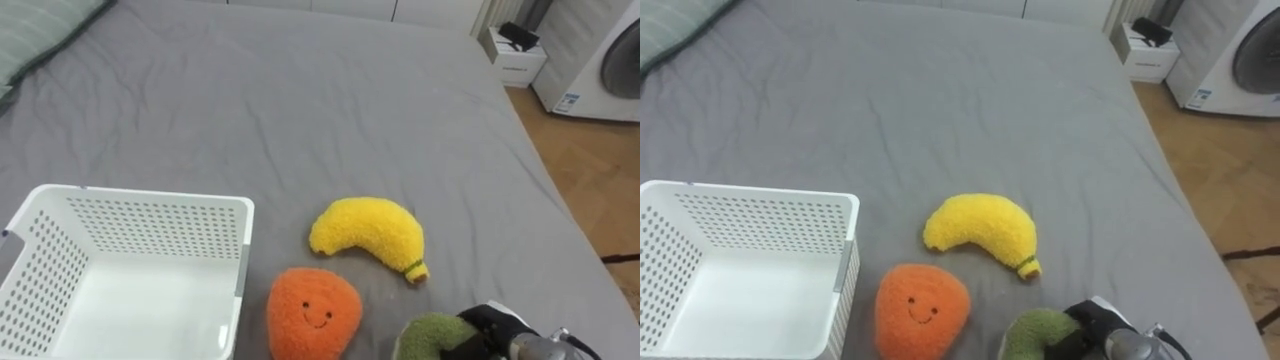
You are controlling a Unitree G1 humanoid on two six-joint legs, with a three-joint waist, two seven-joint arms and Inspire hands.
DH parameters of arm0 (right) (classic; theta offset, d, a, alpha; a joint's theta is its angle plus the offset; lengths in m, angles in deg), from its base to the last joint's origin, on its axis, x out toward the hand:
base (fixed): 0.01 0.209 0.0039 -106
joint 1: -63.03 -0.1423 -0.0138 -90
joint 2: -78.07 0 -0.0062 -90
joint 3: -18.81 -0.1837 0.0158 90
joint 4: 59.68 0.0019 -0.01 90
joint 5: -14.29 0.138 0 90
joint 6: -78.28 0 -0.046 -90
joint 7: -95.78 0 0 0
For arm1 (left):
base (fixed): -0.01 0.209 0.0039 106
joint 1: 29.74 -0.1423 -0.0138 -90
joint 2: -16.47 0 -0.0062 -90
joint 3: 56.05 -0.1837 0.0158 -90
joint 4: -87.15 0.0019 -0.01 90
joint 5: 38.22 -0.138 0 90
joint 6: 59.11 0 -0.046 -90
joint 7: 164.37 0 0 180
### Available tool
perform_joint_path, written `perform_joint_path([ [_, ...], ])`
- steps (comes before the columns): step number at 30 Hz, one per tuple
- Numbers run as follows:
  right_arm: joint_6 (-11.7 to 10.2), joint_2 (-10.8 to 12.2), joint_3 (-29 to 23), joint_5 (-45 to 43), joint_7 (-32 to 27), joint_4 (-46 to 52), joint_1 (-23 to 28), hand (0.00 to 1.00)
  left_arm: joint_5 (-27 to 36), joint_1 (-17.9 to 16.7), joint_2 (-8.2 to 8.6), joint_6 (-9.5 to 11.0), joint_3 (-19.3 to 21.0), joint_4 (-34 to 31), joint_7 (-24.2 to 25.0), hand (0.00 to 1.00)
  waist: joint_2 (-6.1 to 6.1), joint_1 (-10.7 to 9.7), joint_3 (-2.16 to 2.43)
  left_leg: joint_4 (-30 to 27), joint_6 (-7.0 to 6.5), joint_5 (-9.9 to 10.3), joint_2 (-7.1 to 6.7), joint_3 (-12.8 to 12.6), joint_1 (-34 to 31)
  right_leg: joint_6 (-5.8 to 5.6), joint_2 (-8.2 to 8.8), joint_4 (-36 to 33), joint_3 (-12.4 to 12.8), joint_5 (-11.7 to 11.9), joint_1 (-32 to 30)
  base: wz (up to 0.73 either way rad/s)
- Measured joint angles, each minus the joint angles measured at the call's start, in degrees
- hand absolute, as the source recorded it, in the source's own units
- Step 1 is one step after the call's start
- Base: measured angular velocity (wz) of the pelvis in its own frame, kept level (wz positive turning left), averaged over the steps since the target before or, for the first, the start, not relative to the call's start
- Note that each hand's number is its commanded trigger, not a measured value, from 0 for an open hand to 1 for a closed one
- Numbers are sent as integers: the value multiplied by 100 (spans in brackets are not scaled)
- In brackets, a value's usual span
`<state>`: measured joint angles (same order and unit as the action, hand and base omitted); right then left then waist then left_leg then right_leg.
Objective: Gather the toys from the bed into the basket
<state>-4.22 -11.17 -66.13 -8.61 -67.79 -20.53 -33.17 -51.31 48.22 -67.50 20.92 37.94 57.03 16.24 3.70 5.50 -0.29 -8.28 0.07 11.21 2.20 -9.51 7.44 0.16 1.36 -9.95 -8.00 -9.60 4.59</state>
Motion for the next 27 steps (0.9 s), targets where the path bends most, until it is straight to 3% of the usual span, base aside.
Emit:
perform_joint_path([
  [5,34,31,-7,-260,138,517,0,100,-8,2,15,10,37,0,10,0,-15,19,2,1,0,-2,4,-79,-36,1,-3,-78,58,0,-86,-6],
  [15,135,-31,-80,-424,184,2825,-21,100,33,30,14,-6,147,-4,12,0,29,-54,26,-9,-2,-3,2,-97,-41,3,6,-97,70,-3,-122,-1],
  [23,155,-5,-88,-410,192,3928,-320,100,123,39,29,25,149,-35,4,0,16,-20,7,-8,-4,-4,0,-126,-63,1,5,-155,99,-4,-167,-1],
  [27,319,17,-62,-413,196,4129,-713,100,123,50,28,22,131,-50,-10,0,-2,7,-8,-9,-4,-4,1,-130,-74,4,7,-160,84,-6,-173,0],
])
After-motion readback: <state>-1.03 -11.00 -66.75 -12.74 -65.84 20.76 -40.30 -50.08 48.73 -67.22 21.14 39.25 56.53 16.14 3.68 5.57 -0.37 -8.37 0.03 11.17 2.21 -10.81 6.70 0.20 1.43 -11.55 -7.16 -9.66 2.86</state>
